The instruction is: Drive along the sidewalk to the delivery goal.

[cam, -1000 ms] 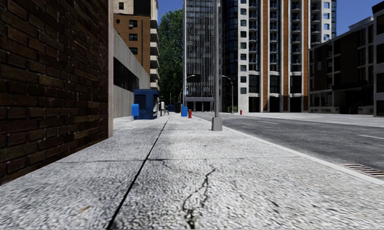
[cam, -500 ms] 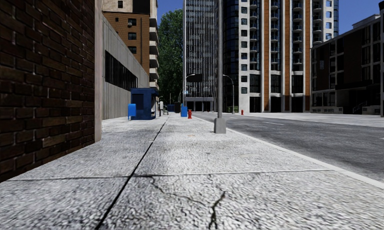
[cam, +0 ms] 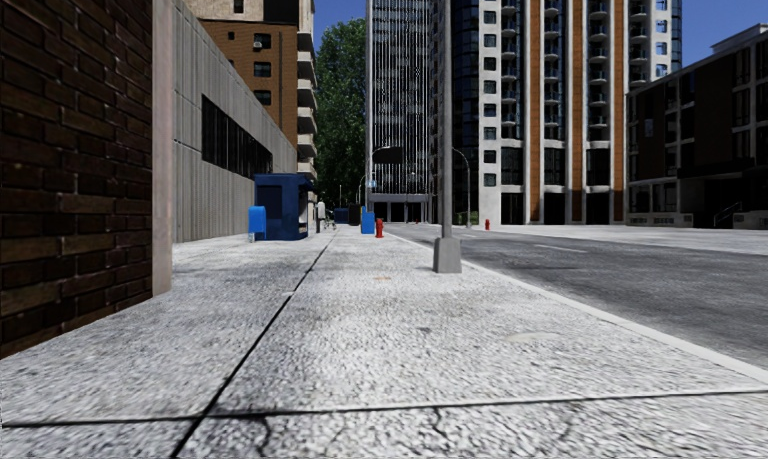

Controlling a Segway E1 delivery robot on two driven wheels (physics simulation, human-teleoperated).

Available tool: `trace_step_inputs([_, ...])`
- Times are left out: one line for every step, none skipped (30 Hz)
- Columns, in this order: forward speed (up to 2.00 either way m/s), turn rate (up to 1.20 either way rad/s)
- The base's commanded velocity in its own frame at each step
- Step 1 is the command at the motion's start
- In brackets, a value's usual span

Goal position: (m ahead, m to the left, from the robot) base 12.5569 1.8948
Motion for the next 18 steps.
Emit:
trace_step_inputs([1.49, 0.0])
trace_step_inputs([1.49, 0.0])
trace_step_inputs([1.49, 0.0])
trace_step_inputs([1.49, 0.0])
trace_step_inputs([1.49, 0.0])
trace_step_inputs([1.49, 0.0])
trace_step_inputs([1.49, 0.0])
trace_step_inputs([1.49, 0.0])
trace_step_inputs([1.49, 0.0])
trace_step_inputs([1.49, 0.0])
trace_step_inputs([1.49, 0.0])
trace_step_inputs([1.49, 0.0])
trace_step_inputs([1.49, 0.0])
trace_step_inputs([1.49, 0.0])
trace_step_inputs([1.49, 0.0])
trace_step_inputs([1.49, 0.0])
trace_step_inputs([1.49, 0.0])
trace_step_inputs([1.49, 0.0])
